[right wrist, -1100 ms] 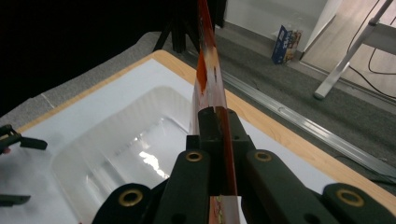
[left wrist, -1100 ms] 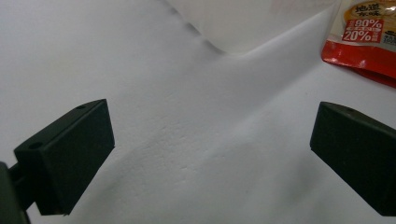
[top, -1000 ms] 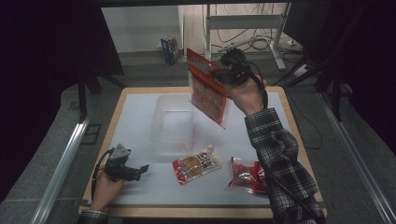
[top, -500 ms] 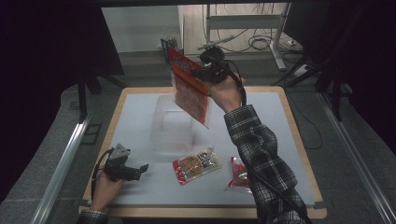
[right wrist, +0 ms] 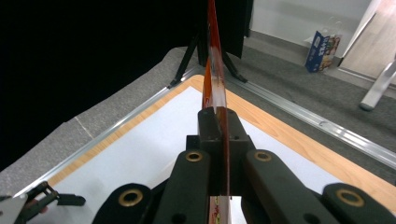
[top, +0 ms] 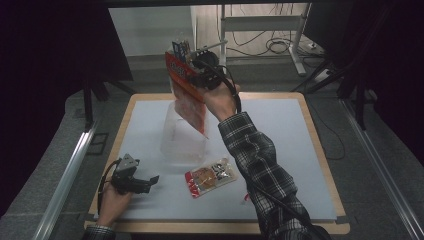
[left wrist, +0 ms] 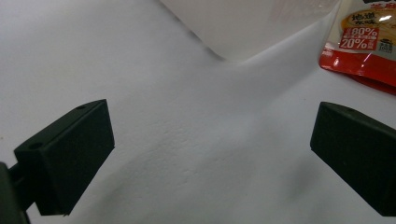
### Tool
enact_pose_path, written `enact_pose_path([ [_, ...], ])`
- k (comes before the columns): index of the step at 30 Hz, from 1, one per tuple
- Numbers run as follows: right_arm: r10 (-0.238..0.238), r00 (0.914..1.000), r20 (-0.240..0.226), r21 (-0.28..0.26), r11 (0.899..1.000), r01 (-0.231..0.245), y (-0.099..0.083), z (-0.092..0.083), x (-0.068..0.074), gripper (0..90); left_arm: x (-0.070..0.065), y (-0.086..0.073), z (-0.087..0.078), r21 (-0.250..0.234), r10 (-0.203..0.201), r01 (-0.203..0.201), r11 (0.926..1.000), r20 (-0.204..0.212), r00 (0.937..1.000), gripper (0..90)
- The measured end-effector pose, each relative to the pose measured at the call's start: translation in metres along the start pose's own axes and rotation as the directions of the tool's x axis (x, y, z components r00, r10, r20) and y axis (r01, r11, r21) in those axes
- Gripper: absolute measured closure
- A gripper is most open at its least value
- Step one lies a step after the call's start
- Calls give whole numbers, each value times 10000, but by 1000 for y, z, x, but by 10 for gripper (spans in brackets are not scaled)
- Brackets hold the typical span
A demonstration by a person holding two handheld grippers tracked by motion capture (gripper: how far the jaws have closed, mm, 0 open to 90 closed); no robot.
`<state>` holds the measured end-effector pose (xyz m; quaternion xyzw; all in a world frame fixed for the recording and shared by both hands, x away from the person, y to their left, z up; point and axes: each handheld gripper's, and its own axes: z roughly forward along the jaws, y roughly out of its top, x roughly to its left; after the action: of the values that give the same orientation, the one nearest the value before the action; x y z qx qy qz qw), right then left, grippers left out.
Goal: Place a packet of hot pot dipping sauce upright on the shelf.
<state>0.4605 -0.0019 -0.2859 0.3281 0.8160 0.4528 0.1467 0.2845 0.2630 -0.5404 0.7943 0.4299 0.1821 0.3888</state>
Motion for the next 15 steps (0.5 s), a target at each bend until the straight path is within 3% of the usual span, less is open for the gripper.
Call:
enact_pose_path([
  [7, 107, 9999, -19, 120, 9999, -107, -4, 21, 7, 889, -1, 0, 0, -37, 12, -12, 10000, 37, 10000, 0],
  [15, 113, 9998, 133, 654, 9978, -121, -28, 50, -3, 889, -1, 0, 0, -72, 7, -6, 10000, 66, 10000, 0],
])
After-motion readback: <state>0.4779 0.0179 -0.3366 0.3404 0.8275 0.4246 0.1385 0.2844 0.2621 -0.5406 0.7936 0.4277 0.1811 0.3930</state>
